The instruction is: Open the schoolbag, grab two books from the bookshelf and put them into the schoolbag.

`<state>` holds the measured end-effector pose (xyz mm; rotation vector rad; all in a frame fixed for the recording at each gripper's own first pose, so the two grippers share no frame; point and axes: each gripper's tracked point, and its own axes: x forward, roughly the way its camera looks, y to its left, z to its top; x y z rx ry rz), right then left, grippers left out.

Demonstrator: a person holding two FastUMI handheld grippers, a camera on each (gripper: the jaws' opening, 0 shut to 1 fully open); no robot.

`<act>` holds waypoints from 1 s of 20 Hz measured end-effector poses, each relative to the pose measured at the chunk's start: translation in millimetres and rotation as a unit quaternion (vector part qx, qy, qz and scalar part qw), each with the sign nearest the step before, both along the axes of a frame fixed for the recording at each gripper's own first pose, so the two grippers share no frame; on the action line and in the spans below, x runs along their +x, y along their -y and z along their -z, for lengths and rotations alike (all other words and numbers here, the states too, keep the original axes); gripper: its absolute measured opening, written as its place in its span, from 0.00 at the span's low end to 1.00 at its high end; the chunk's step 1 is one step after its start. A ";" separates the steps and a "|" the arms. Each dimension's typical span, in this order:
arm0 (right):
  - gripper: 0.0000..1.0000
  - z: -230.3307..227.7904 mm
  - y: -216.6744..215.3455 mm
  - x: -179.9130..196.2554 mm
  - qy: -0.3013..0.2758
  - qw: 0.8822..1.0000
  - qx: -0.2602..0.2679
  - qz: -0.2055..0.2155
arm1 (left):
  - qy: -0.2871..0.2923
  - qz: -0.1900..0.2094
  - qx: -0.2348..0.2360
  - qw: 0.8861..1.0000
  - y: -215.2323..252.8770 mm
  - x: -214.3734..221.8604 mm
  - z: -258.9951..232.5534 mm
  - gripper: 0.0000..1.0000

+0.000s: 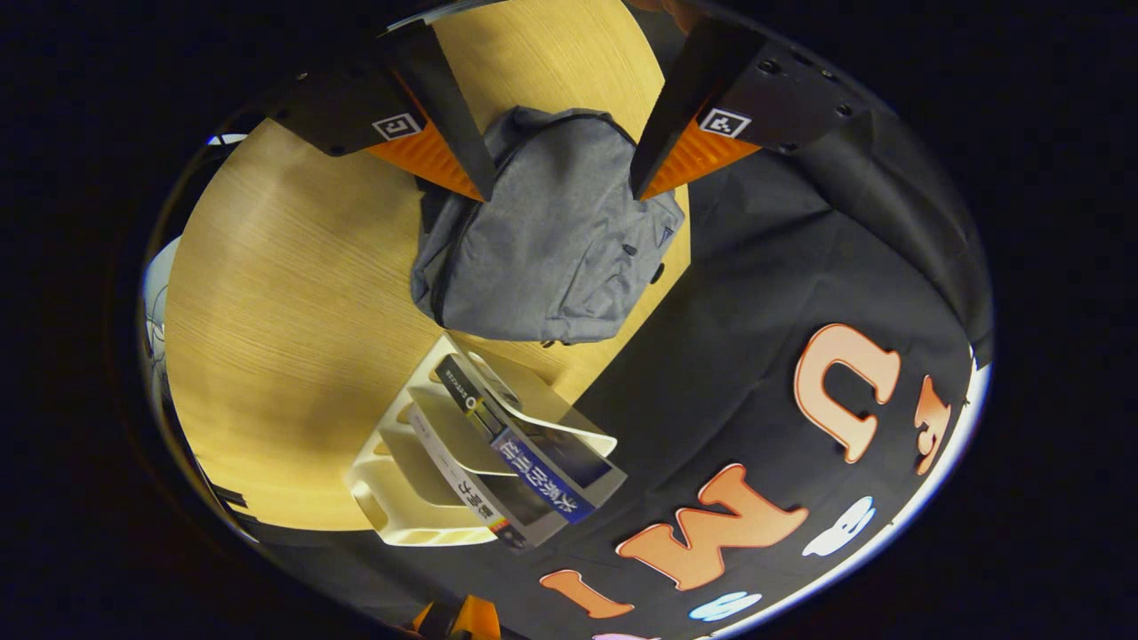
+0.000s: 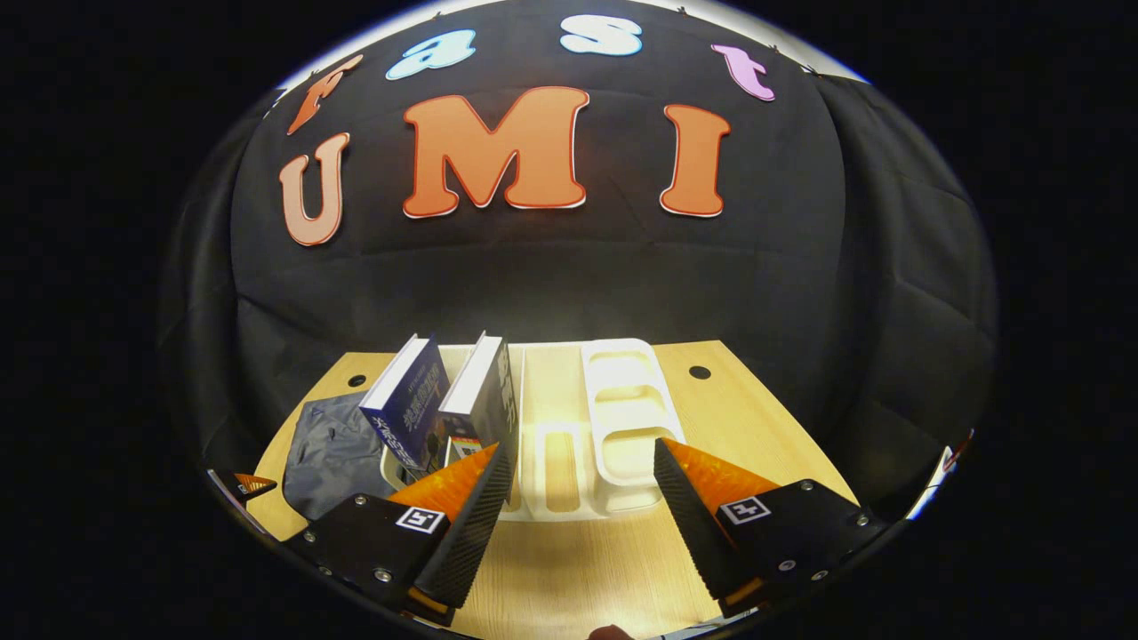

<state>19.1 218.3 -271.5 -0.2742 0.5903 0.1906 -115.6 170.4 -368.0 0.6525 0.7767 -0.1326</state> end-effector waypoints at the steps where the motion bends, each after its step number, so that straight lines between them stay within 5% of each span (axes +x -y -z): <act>1: 0.97 1.0 5.7 -0.4 -0.001 1.000 -0.005 0.005 | -0.006 0.004 0.002 1.000 2.5 1.0 6.3 0.97; 12: 0.97 3.1 35.0 -3.0 -0.019 0.998 0.008 0.053 | -0.074 0.006 -0.027 0.997 7.2 20.1 43.3 0.92; 15: 0.97 0.9 36.7 -0.3 -0.019 0.998 0.009 0.057 | -0.068 0.027 -0.023 0.997 14.8 23.4 34.5 0.43; 16: 0.97 -0.1 36.3 0.8 -0.019 0.998 0.011 0.057 | -0.066 0.035 -0.014 0.997 13.6 26.2 31.9 0.35; 17: 0.97 -1.8 37.6 2.1 -0.019 0.998 0.014 0.058 | -0.077 0.040 -0.014 0.996 13.7 24.0 33.2 0.13; 20: 0.97 -3.1 34.0 4.2 -0.029 0.997 0.033 0.059 | -0.115 0.052 -0.031 0.992 13.5 27.1 30.4 0.02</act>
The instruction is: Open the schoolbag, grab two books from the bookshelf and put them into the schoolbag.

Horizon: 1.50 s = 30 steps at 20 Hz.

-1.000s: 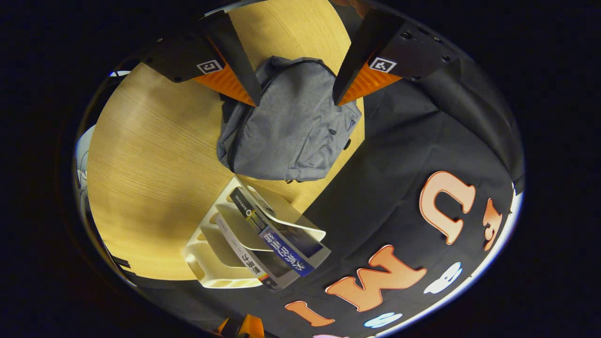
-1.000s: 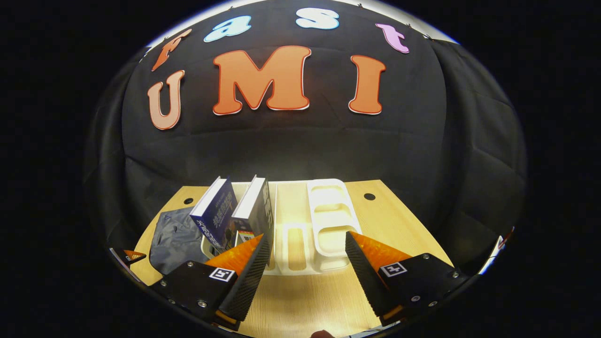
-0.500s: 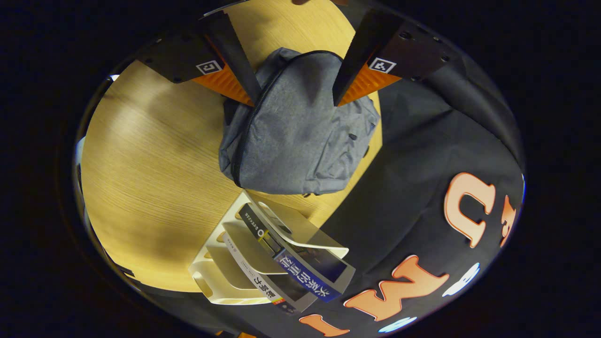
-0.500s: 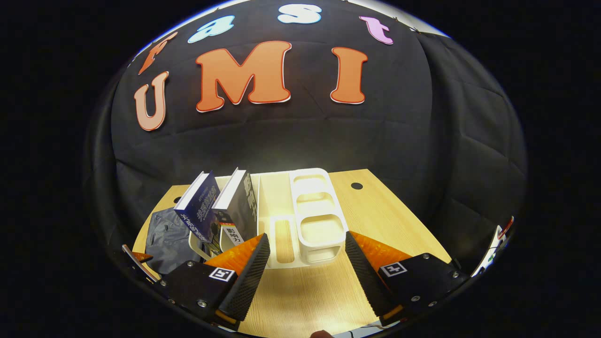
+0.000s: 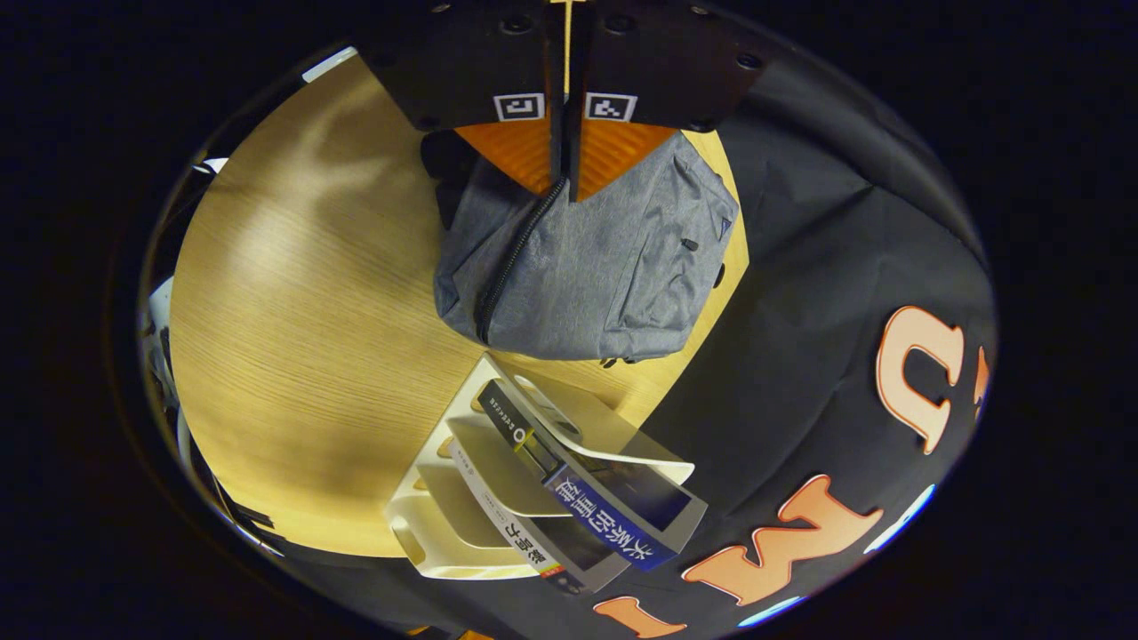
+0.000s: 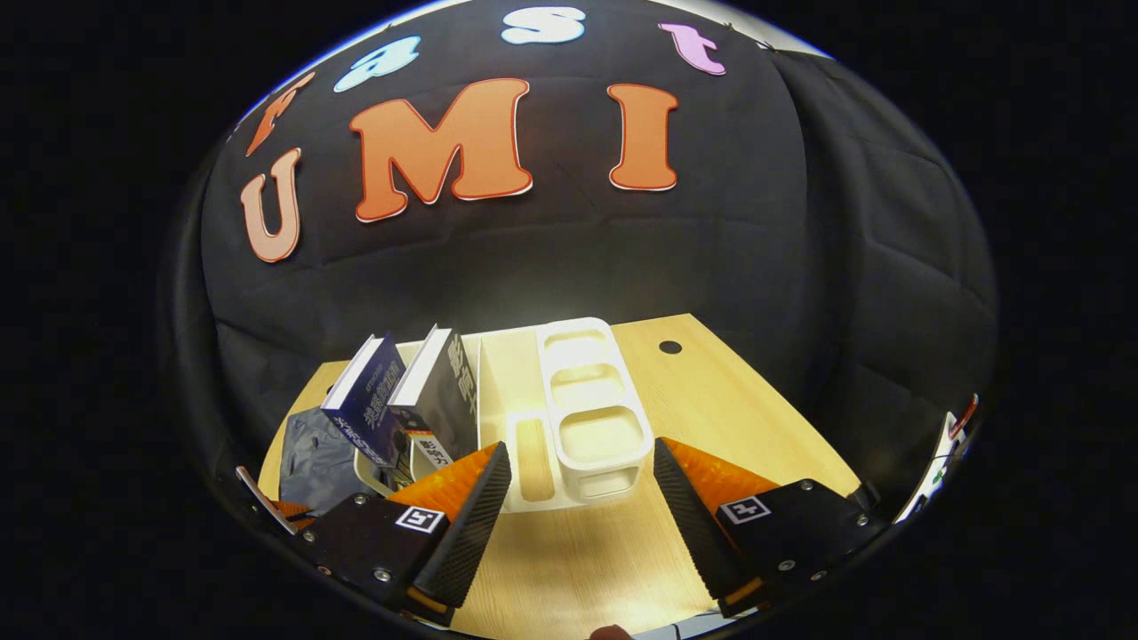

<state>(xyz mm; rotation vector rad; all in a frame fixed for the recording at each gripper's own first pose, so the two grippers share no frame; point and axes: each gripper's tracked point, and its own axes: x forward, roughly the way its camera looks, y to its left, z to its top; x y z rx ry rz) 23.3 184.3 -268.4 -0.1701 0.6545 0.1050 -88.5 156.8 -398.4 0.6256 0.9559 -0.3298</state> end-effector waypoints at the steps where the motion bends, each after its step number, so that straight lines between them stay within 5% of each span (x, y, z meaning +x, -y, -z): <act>1: 0.97 -1.3 -2.5 -1.0 -0.006 1.000 0.011 -0.001 | -0.012 -0.005 -0.009 1.000 -2.0 1.6 -5.2 0.01; 4: 0.96 1.3 -14.4 -7.3 -0.027 0.998 0.052 -0.005 | -0.025 -0.019 -0.037 0.999 -10.6 15.1 -27.3 0.01; 15: 0.97 10.4 -67.3 -11.4 -0.066 0.995 0.074 -0.025 | -0.028 -0.114 -0.118 0.986 -76.2 75.4 -110.8 0.01; 23: 0.97 -16.4 -108.2 -22.4 -0.052 0.996 0.065 -0.026 | -0.011 -0.059 -0.137 0.989 -105.2 115.6 -146.9 0.01; 30: 0.97 -44.0 -192.1 -10.7 -0.056 0.996 0.047 -0.057 | 0.012 -0.021 -0.174 0.984 -125.3 150.9 -165.1 0.01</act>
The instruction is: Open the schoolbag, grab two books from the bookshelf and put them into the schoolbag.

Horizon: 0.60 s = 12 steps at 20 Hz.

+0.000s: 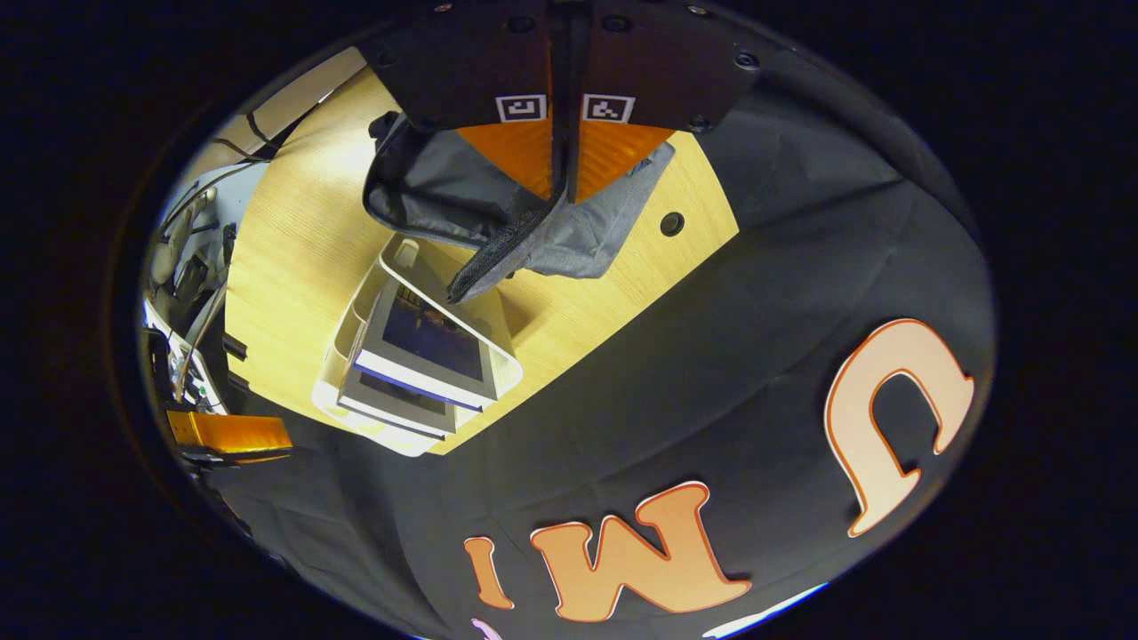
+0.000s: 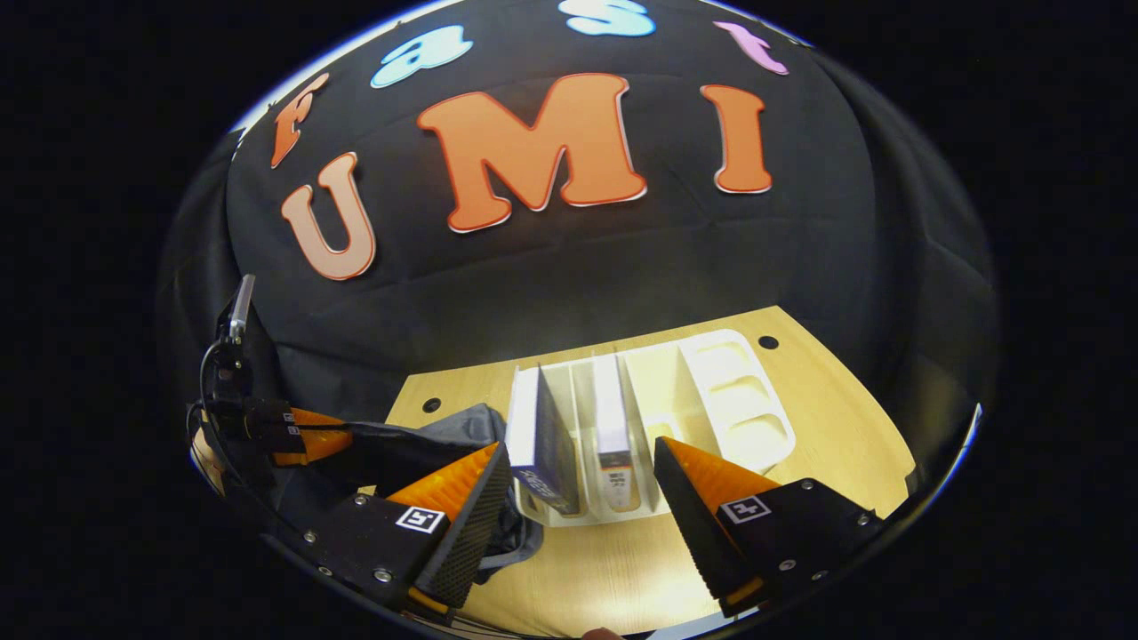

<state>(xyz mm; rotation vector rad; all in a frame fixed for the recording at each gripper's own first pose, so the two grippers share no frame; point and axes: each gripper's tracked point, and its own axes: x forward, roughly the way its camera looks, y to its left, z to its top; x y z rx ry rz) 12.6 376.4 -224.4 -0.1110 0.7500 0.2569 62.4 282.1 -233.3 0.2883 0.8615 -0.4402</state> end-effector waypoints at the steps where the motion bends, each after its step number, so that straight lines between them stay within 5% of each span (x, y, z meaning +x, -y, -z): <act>1: 0.97 -5.3 -12.6 7.5 -0.002 1.000 -0.007 -0.007 | 0.003 0.002 -0.007 1.000 -2.2 3.3 -0.4 0.01; 6: 0.97 15.8 -76.8 50.6 -0.087 0.994 -0.059 -0.042 | 0.013 -0.005 -0.038 0.999 -15.2 19.2 -2.2 0.00; 12: 0.98 92.7 -93.1 69.2 -0.244 0.962 -0.118 -0.030 | 0.011 -0.009 -0.054 0.998 -23.6 22.2 3.3 0.01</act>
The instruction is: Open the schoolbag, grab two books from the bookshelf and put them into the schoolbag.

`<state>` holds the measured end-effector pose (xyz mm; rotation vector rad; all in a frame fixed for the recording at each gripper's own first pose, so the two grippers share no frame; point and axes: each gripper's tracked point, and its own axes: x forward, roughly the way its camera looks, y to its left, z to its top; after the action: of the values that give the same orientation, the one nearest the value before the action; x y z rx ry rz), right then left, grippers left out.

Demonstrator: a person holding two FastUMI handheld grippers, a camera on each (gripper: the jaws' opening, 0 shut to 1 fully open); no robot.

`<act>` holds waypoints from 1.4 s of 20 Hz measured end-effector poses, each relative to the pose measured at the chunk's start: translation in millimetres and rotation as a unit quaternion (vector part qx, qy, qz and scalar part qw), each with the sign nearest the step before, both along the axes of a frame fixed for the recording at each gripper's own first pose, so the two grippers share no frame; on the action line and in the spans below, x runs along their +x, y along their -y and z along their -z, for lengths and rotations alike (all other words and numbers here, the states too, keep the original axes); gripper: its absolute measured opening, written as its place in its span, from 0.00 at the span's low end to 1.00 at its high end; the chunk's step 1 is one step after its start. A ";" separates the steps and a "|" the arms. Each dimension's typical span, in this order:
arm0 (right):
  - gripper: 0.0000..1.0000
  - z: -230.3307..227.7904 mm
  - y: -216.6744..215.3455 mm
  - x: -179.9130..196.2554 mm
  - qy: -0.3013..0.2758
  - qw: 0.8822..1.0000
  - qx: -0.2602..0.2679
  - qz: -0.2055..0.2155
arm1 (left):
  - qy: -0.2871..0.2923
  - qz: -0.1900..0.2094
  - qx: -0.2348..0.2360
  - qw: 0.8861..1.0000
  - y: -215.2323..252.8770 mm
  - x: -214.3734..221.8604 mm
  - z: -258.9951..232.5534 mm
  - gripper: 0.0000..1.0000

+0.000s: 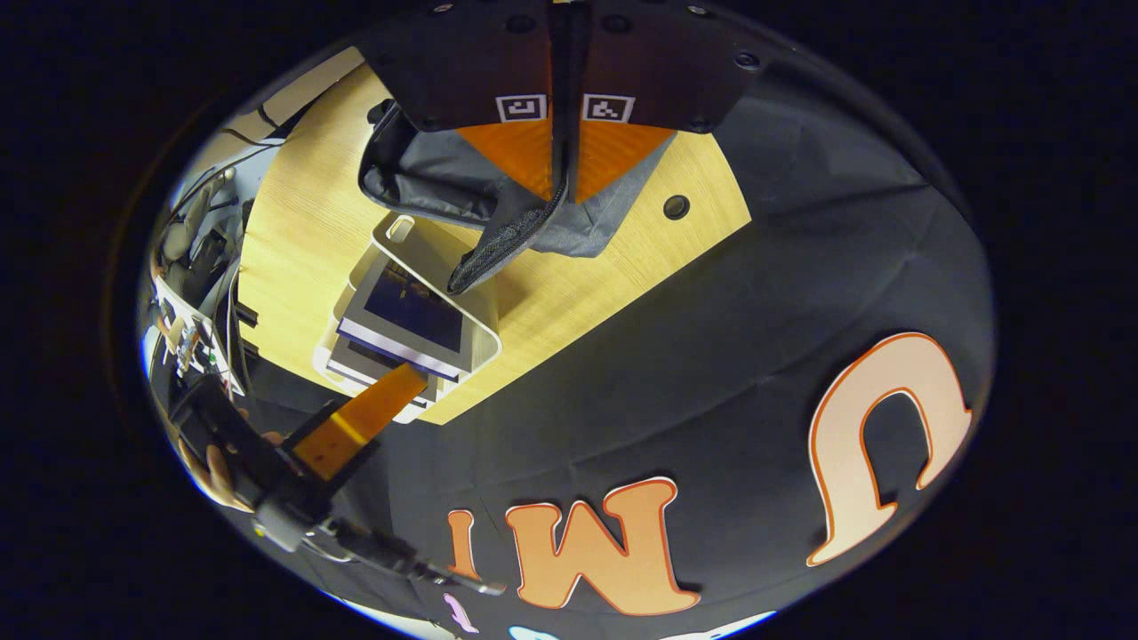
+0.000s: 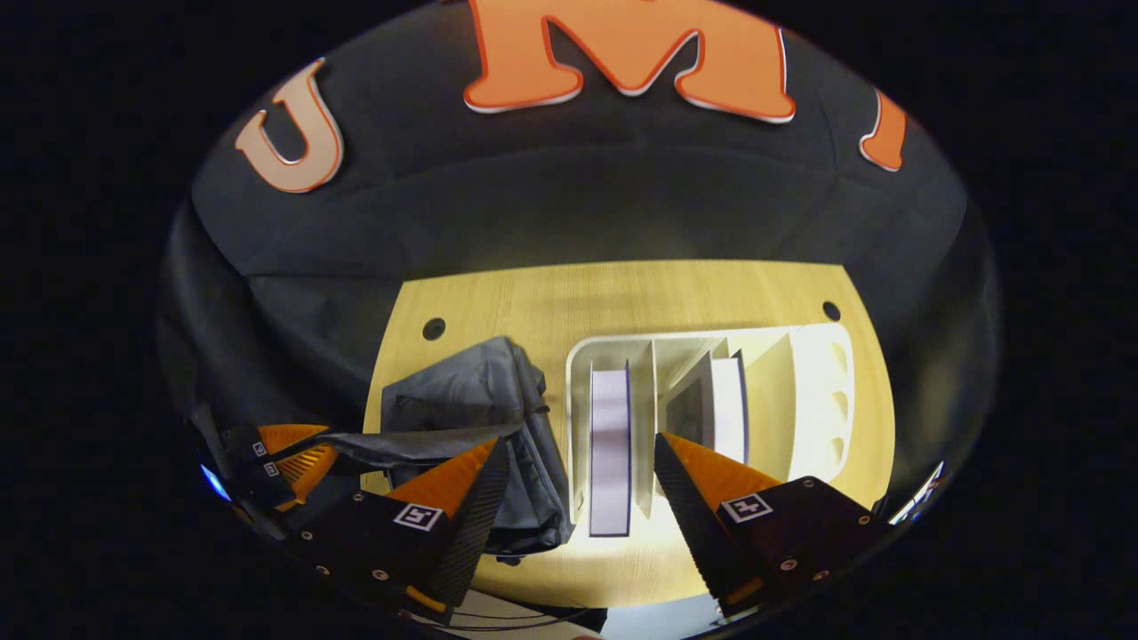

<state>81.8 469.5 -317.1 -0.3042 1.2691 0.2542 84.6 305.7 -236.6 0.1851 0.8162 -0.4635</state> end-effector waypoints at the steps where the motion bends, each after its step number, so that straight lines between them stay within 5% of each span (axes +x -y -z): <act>1: 0.98 12.8 5.5 4.9 -0.007 1.000 -0.020 -0.002 | -0.002 0.001 -0.001 1.000 -0.4 -1.4 1.3 0.01; 5: 0.98 53.9 15.6 4.4 -0.044 0.997 -0.057 0.010 | -0.004 -0.002 -0.001 1.000 -0.3 1.9 2.7 0.01; 11: 0.82 96.6 22.6 5.8 -0.070 0.994 -0.084 0.016 | -0.010 -0.010 -0.001 1.000 1.2 0.5 4.0 0.01; 14: 0.69 114.1 27.2 2.4 -0.082 0.993 -0.080 0.037 | -0.015 -0.012 -0.003 1.000 2.7 -1.3 4.3 0.01; 15: 0.43 113.8 26.4 1.1 -0.084 0.992 -0.077 0.045 | -0.016 -0.010 -0.005 1.000 3.2 -1.9 4.1 0.01; 16: 0.43 114.1 28.3 4.7 -0.079 0.993 -0.077 0.047 | -0.017 -0.009 -0.007 1.000 4.2 -2.0 4.3 0.01; 17: 0.52 110.9 31.3 4.9 -0.075 0.993 -0.079 0.049 | -0.018 -0.008 -0.009 1.000 4.9 -3.3 6.9 0.01; 18: 0.41 106.0 31.0 6.9 -0.069 0.993 -0.077 0.052 | -0.020 -0.008 -0.010 1.000 4.7 -4.3 8.5 0.01; 28: 0.40 -50.5 8.7 -6.7 0.049 0.996 0.014 0.067 | -0.012 0.010 -0.013 1.000 5.2 -16.0 11.1 0.01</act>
<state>75.0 460.8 -266.6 -0.2038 1.1826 0.1396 68.6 300.5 -247.7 0.1646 0.8314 -0.4964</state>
